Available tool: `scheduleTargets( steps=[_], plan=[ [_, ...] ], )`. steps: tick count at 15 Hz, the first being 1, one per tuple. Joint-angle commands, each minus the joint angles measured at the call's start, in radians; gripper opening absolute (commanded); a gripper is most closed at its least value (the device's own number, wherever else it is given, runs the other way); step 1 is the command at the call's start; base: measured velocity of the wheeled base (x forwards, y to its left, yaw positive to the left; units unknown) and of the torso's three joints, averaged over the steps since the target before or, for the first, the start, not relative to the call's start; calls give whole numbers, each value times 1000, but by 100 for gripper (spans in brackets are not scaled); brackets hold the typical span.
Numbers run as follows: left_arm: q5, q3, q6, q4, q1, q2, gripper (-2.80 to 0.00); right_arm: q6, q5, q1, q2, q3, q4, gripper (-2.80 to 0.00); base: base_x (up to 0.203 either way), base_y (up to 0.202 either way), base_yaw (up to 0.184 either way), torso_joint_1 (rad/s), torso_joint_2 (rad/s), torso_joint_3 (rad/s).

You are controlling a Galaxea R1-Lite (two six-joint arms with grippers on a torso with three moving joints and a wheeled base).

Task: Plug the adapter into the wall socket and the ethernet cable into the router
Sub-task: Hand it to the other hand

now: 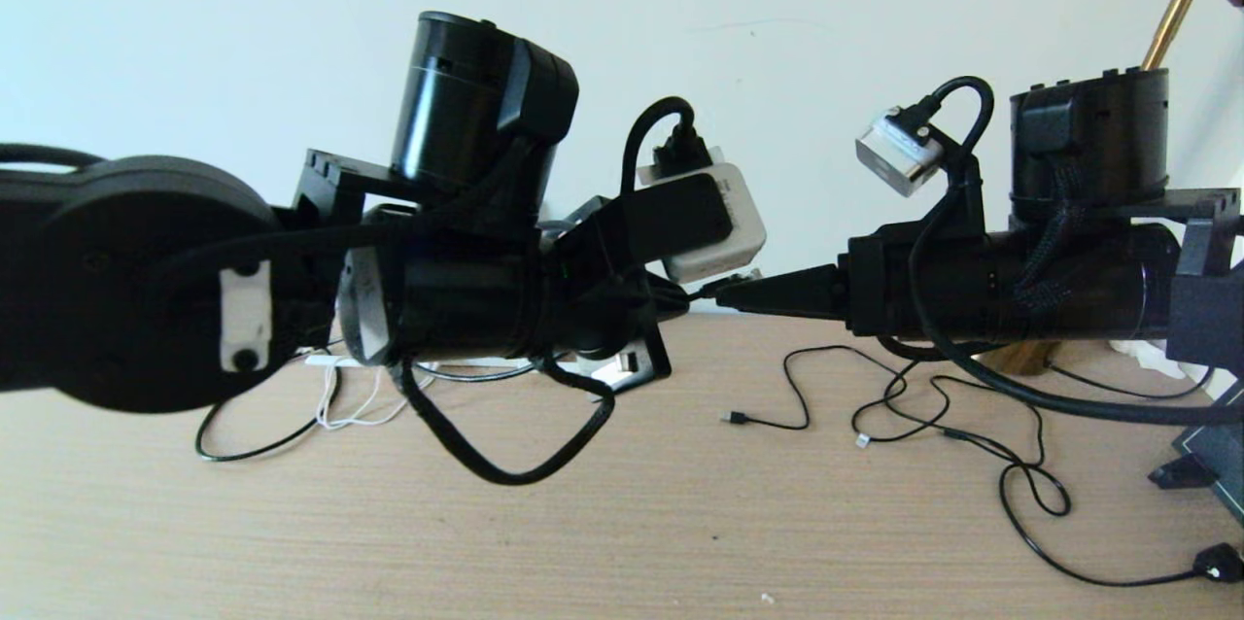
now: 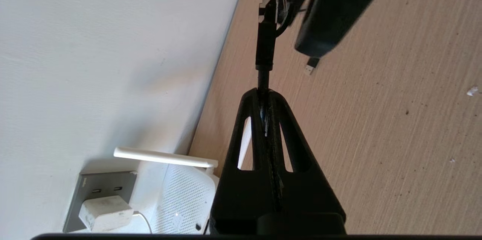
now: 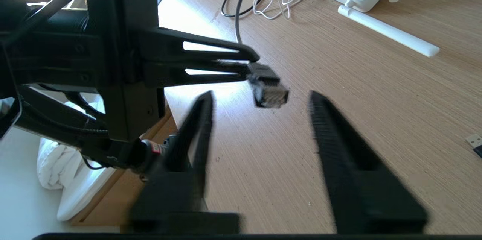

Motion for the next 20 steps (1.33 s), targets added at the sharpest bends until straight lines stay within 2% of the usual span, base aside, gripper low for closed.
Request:
scheduleTargets(
  steps=[1,9,11,12,20],
  plan=[
    [-4,2,5,1,0,-3,-280,2,4,0,-3,-1,-1,-280,0,0,0,0,0,0],
    [-4,27,8,-21,-1,-3,-280,4,2,0,-5,1,-1,-280,0,0,0,0,0,0],
    [-4,28,8,-21,-1,-5,-280,9,-19,0,-7,7,-1,-280,0,0,0,0,0,0],
    [-4,30,8,-21,-1,-6,-280,9,-24,0,-10,11,-1,0,0,0,0,0,0,0],
    [-4,38,8,-22,-1,-6,-280,16,-25,-1,-17,9,-3,0,0,0,0,0,0,0]
  ],
)
